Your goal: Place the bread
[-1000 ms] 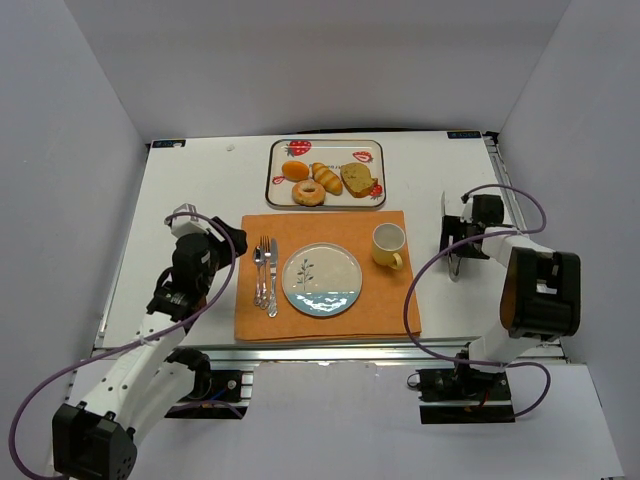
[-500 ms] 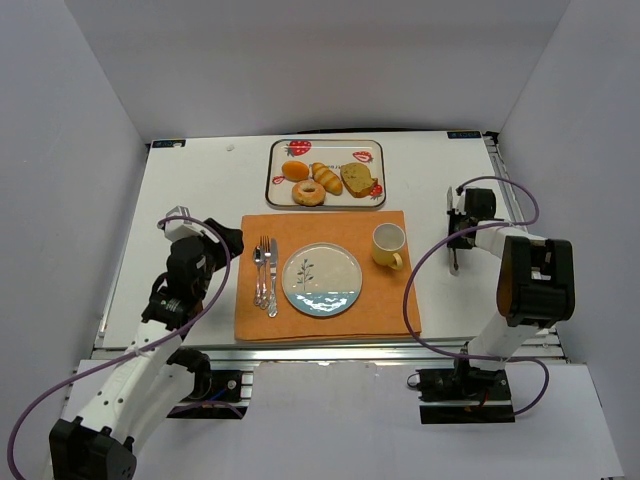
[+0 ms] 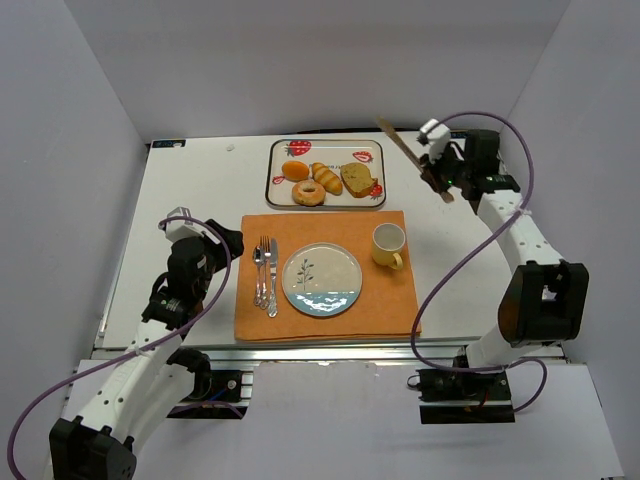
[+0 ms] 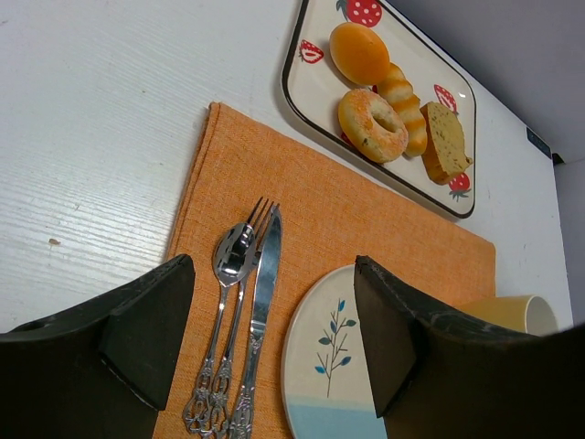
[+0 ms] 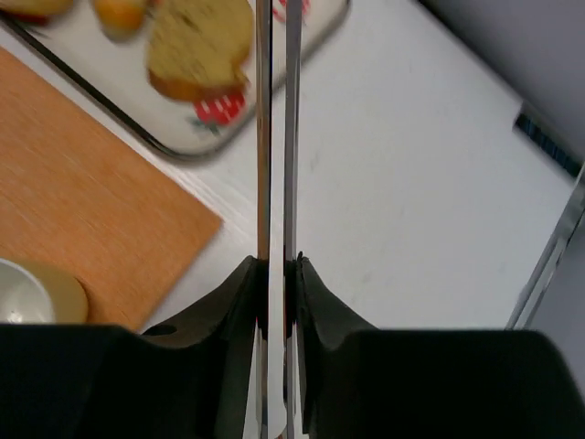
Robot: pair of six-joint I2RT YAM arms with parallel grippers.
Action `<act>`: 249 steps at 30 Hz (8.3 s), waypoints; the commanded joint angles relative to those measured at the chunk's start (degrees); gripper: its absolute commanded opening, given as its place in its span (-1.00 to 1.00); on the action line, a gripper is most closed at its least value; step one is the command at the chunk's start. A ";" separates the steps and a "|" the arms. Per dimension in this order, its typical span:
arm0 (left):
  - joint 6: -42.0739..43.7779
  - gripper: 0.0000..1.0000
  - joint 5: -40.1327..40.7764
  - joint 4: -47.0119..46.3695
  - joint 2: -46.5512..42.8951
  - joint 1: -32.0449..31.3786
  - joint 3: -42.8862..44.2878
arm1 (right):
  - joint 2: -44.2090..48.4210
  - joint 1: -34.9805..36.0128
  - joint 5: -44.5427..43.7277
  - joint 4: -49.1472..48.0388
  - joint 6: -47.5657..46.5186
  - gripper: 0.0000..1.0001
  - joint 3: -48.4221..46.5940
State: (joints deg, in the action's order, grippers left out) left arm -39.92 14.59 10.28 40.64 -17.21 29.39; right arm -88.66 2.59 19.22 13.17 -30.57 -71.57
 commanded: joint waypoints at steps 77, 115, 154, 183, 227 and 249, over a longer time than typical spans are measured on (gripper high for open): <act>-1.74 0.59 3.69 2.55 -3.38 0.16 0.23 | -40.54 24.74 -6.66 10.12 -16.54 -0.22 -45.76; -1.30 0.59 1.76 -2.28 -1.10 0.16 -0.38 | 18.17 24.74 14.88 23.48 -23.31 -0.92 16.28; -0.68 0.59 0.70 -2.29 -1.44 0.25 0.41 | 6.07 25.45 3.02 3.01 -9.16 -0.27 0.83; -2.53 0.59 0.97 -2.20 -4.70 0.16 -2.23 | -18.74 25.45 -4.19 11.61 -14.43 -0.11 -20.89; -2.44 0.59 1.49 -2.20 -5.13 0.25 -1.61 | -0.21 23.78 15.04 18.64 -12.49 -1.00 -12.12; -2.18 0.59 0.35 -3.43 -4.43 0.25 -2.14 | 25.03 23.78 15.67 25.07 -8.46 -0.81 15.93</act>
State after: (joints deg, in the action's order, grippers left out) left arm -42.46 15.55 7.70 36.73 -17.21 27.46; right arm -65.54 26.41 35.33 41.30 -40.01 -56.34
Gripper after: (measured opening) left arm 0.794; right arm 0.294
